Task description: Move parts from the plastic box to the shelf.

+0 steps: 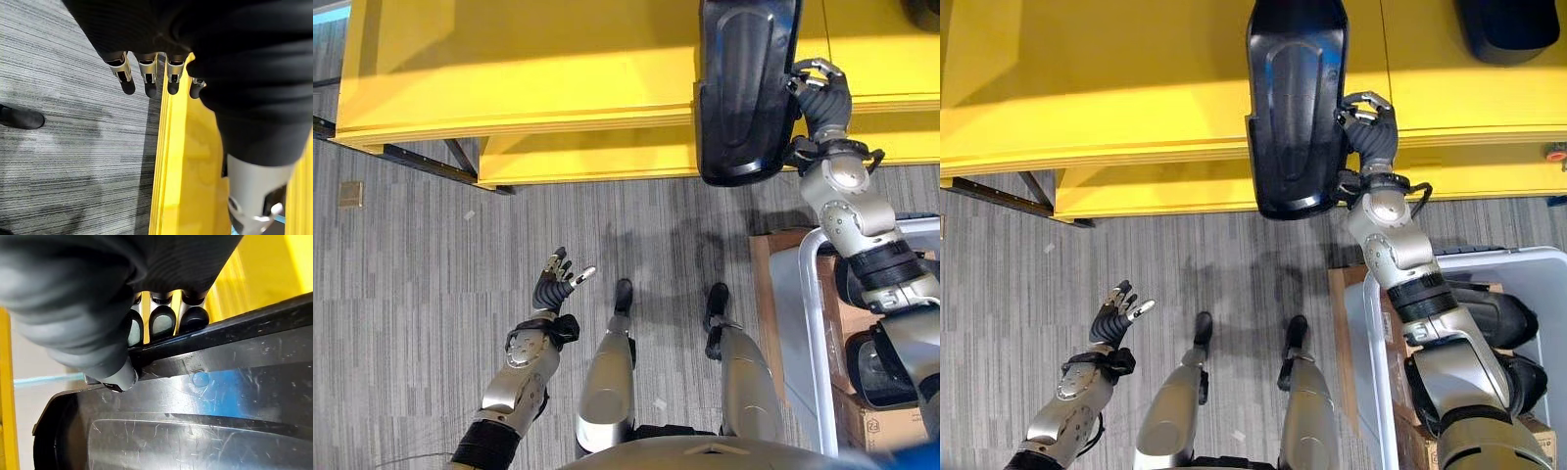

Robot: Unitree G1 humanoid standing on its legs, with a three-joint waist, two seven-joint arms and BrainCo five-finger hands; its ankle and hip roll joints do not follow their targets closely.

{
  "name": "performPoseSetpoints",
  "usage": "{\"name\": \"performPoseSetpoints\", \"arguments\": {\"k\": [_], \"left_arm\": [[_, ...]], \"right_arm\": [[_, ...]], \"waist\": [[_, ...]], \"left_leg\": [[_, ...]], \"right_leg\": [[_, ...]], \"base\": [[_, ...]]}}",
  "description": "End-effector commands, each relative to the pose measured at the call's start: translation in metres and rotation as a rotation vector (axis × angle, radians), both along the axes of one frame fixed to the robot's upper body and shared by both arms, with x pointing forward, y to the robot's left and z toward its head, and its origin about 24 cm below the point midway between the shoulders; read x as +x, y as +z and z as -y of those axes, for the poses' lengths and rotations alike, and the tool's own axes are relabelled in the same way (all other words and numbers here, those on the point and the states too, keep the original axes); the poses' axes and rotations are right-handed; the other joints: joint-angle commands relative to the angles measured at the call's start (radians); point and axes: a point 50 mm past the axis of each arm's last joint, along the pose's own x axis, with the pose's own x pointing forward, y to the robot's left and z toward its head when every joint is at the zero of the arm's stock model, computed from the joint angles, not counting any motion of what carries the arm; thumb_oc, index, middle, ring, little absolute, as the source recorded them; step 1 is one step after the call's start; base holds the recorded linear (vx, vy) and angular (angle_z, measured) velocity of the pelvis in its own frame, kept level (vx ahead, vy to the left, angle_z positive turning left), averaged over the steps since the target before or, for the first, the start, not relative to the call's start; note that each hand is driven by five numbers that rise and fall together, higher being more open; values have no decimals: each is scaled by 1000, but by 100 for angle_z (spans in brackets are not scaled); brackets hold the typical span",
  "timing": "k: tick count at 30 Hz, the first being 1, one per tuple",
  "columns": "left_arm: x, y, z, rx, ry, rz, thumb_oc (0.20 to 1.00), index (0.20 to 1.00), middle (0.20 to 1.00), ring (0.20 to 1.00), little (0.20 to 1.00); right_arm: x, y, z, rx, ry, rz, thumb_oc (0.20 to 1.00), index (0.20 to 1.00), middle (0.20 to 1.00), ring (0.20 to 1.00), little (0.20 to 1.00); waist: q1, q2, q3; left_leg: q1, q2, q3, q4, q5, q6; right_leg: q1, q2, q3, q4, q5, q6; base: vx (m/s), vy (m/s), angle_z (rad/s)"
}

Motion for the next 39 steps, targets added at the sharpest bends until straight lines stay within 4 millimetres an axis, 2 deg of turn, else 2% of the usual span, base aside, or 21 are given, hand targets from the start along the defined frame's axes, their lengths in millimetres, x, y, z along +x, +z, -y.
{"name": "performPoseSetpoints", "arguments": {"k": [1,4,7,9,10,13,14,23,27,28,38,39], "left_arm": [[-11,12,-6,15,-37,55,1000,1000,1000,1000,1000],[-10,13,-6,11,-43,61,1000,1000,1000,1000,1000],[-10,13,-5,6,-53,56,1000,1000,1000,1000,1000],[-10,13,-5,1,-57,58,1000,1000,1000,1000,1000],[-10,14,-5,2,-64,59,1000,1000,1000,1000,1000],[-9,15,-3,-2,-76,66,1000,1000,1000,1000,1000],[-9,15,-3,-1,-76,67,1000,1000,1000,1000,1000],[-2,22,3,5,-96,107,1000,1000,1000,1000,1000],[1,25,4,3,-98,126,1000,1000,1000,1000,1000],[2,25,4,8,-96,128,1000,1000,1000,1000,1000],[10,34,5,10,-89,173,1000,1000,1000,1000,1000],[11,35,4,15,-86,175,1000,1000,1000,1000,1000]], "right_arm": [[-1,59,-3,-25,0,169,200,200,200,200,200],[4,72,-1,-29,-32,174,200,200,200,200,200],[11,98,2,-28,-83,186,200,200,200,200,200],[13,104,4,-23,-99,184,200,200,200,200,200],[15,115,12,4,-137,182,200,200,200,200,200],[18,128,22,32,-194,172,200,200,200,200,200],[18,135,33,48,-244,158,200,200,200,200,200],[8,161,77,87,-420,123,200,200,200,200,200],[1,173,85,89,-441,138,200,200,200,200,200],[0,175,87,85,-450,136,200,200,200,200,200],[-13,189,104,61,-522,150,200,200,200,200,200],[-14,192,104,53,-531,156,865,865,865,865,865]], "waist": [[12,-28,-68],[16,-28,-66],[32,-27,-67],[35,-25,-66],[43,-23,-63],[53,-18,-60],[63,-15,-58],[105,-3,-39],[121,0,-31],[124,-1,-34],[145,0,-29],[145,1,-24]], "left_leg": [[19,53,25,-6,40,-14],[14,51,21,-1,37,-12],[-6,47,8,5,34,-8],[-13,46,3,7,33,-7],[-23,44,-3,13,32,-5],[-44,39,-14,25,28,-4],[-63,35,-20,35,26,-4],[-137,9,-56,97,2,1],[-166,-1,-66,118,-8,3],[-160,-3,-69,122,-31,1],[-180,-16,-82,140,-41,2],[-189,-19,-82,143,-24,4]], "right_leg": [[17,-71,26,36,-35,75],[12,-72,26,39,-37,74],[3,-74,23,41,-41,73],[0,-74,21,42,-44,73],[-5,-76,19,48,-49,71],[-16,-77,16,54,-54,71],[-25,-79,10,58,-56,72],[-59,-91,0,87,-70,77],[-69,-94,-2,92,-74,79],[-62,-94,2,96,-98,84],[-61,-97,-1,97,-104,87],[-66,-98,-6,93,-86,81]], "base": [[16,20,8],[5,6,2],[18,8,3],[18,6,10],[20,10,11],[21,6,13],[22,-7,21],[10,-2,12],[33,-4,14],[101,-20,8],[18,1,6],[0,0,0]]}}
